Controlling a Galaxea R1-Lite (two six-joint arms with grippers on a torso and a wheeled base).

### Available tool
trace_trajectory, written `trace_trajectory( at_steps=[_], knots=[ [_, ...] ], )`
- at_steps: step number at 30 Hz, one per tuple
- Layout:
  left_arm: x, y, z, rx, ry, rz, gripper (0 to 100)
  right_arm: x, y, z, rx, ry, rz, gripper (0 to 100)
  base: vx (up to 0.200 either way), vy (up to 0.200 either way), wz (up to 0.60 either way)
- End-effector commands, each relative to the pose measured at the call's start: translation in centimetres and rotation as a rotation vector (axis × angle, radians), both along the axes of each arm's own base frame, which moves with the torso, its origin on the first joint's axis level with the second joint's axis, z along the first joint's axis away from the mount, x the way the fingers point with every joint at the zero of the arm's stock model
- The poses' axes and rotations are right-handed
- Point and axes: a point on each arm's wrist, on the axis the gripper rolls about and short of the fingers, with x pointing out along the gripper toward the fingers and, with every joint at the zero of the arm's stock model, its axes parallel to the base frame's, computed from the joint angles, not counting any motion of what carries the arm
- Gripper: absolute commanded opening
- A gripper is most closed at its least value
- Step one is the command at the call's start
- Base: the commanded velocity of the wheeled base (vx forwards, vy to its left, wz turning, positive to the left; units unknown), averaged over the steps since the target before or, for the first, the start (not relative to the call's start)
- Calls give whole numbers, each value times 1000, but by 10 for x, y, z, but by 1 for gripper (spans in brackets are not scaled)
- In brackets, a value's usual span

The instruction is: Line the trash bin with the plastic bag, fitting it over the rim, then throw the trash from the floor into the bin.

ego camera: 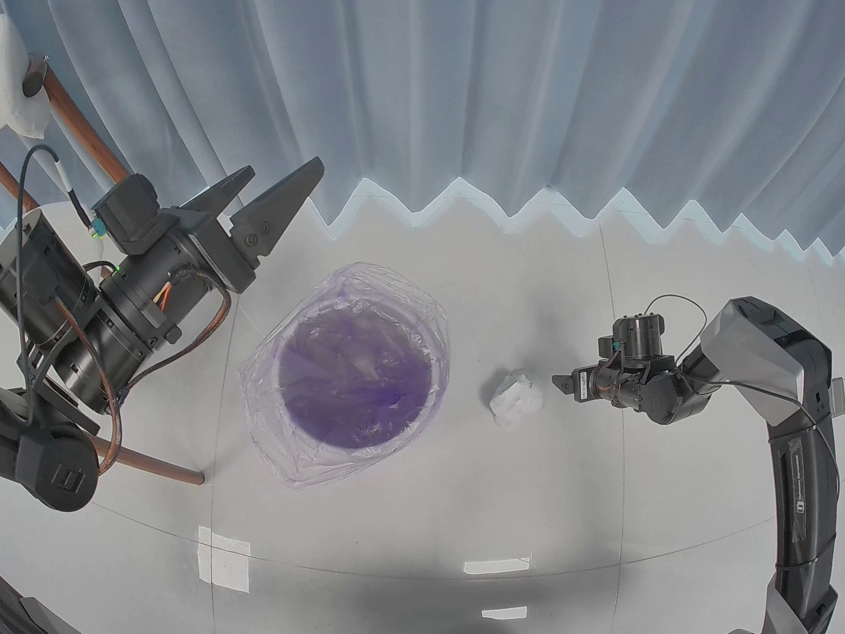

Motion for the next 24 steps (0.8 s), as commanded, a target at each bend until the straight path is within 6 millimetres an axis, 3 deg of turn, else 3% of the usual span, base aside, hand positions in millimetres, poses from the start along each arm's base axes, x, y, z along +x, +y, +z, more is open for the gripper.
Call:
trace_trajectory(
  at_steps=[1, 12, 24],
  knots=[
    [0, 0, 0, 0, -2, 0, 100, -3, 20, -7, -1, 11, 42, 100, 0, 0, 0],
    [-3, 0, -6, 14, 14, -7, 100, -6, 58, -19, 0, 6, 122, 100, 0, 0, 0],
    [-2, 0, -7, 17, 19, -4, 100, 0, 80, -46, -6, 18, 162, 100, 0, 0, 0]
  ],
)
